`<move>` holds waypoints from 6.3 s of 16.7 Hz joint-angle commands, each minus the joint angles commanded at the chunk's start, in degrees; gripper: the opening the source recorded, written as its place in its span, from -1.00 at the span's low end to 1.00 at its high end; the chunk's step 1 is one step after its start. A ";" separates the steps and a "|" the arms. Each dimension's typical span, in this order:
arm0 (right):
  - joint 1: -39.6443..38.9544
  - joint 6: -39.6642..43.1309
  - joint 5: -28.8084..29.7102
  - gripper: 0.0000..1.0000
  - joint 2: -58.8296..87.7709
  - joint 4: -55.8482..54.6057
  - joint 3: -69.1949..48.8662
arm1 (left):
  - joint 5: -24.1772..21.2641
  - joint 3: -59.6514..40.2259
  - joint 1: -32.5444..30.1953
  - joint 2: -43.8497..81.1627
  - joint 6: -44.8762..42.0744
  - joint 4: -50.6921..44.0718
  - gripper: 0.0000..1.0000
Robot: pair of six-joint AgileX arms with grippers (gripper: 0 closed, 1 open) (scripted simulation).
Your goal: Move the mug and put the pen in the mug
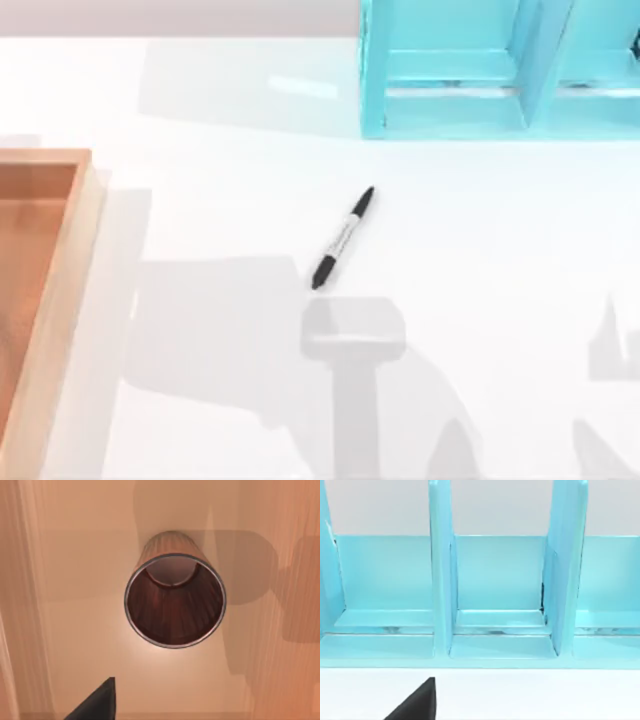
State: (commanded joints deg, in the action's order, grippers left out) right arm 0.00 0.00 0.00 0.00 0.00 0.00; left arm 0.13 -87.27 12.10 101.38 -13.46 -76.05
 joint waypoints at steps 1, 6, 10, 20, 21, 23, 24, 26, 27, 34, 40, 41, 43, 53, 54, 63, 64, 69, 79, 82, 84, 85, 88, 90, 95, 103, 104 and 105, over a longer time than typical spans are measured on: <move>0.00 0.00 0.00 1.00 0.00 0.00 0.00 | 0.00 0.00 0.00 0.00 0.00 0.00 1.00; 0.00 0.00 0.00 1.00 0.00 0.00 0.00 | 0.00 3.91 -0.07 0.81 0.08 4.20 1.00; 0.00 0.00 0.00 1.00 0.00 0.00 0.00 | -0.01 12.43 0.12 2.89 -0.16 16.10 1.00; 0.00 0.00 0.00 1.00 0.00 0.00 0.00 | -0.01 17.90 0.26 4.27 -0.33 22.17 0.70; 0.00 0.00 0.00 1.00 0.00 0.00 0.00 | -0.01 17.90 0.26 4.27 -0.33 22.17 0.55; 0.00 0.00 0.00 1.00 0.00 0.00 0.00 | -0.01 17.90 0.26 4.27 -0.33 22.17 0.25; 0.00 0.00 0.00 1.00 0.00 0.00 0.00 | -0.01 17.90 0.26 4.27 -0.33 22.17 0.10; 0.00 0.00 0.00 1.00 0.00 0.00 0.00 | -0.01 17.90 0.26 4.27 -0.33 22.17 -0.21; 0.00 0.00 0.00 1.00 0.00 0.00 0.00 | -0.01 17.90 0.26 4.27 -0.33 22.17 -0.36; 0.00 0.00 0.00 1.00 0.00 0.00 0.00 | -0.01 17.90 0.26 4.27 -0.33 22.17 -1.00; 0.00 0.00 0.00 1.00 0.00 0.00 0.00 | -0.02 17.87 0.17 4.09 -0.39 22.16 -1.00; 0.00 0.00 0.00 1.00 0.00 0.00 0.00 | -0.01 17.74 0.15 4.08 -0.26 22.12 -1.00; 0.00 0.00 0.00 1.00 0.00 0.00 0.00 | 0.12 15.75 0.09 3.98 1.51 21.69 -1.00; 0.00 0.00 0.00 1.00 0.00 0.00 0.00 | 0.31 -6.97 -16.99 3.08 21.46 -2.13 -1.00; 0.00 0.00 0.00 1.00 0.00 0.00 0.00 | 0.20 -8.49 -19.72 2.54 22.94 -4.96 -1.00; 0.00 0.00 0.00 1.00 0.00 0.00 0.00 | -0.04 -11.95 -26.46 0.93 26.39 -11.31 -1.00; 0.00 0.00 0.00 1.00 0.00 0.00 0.00 | -0.05 -11.23 -26.96 1.10 26.87 -10.55 -1.00; 0.00 0.00 0.00 1.00 0.00 0.00 0.00 | -0.08 -3.14 -33.09 3.62 32.82 1.07 -1.00; 0.00 0.00 0.00 1.00 0.00 0.00 0.00 | -0.11 2.76 -36.64 5.53 36.68 8.16 -1.00; 0.00 0.00 0.00 1.00 0.00 0.00 0.00 | -0.12 6.15 -36.71 6.33 36.69 12.77 -1.00; 0.00 0.00 0.00 1.00 0.00 0.00 0.00 | -0.13 8.49 -36.75 6.89 36.70 15.90 -1.00; 0.00 0.00 0.00 1.00 0.00 0.00 0.00 | -0.12 9.34 -36.79 7.26 36.73 16.80 -1.00; 0.00 0.00 0.00 1.00 0.00 0.00 0.00 | -0.11 9.64 -36.82 7.45 36.74 17.09 -1.00; 0.00 0.00 0.00 1.00 0.00 0.00 0.00 | -0.11 9.64 -36.82 7.45 36.74 17.09 -0.85; 0.00 0.00 0.00 1.00 0.00 0.00 0.00 | -0.11 9.64 -36.82 7.45 36.74 17.09 -0.10; 0.00 0.00 0.00 1.00 0.00 0.00 0.00 | -0.11 9.64 -36.82 7.45 36.74 17.09 1.00; 0.00 0.00 0.00 1.00 0.00 0.00 0.00 | -0.11 9.64 -36.82 7.45 36.74 17.09 1.00; 0.00 0.00 0.00 1.00 0.00 0.00 0.00 | -0.11 9.64 -36.82 7.45 36.74 17.09 1.00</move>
State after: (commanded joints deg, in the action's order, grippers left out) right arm 0.00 0.00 0.00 0.00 0.00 0.00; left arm 0.02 -77.64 -24.72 108.84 23.28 -58.96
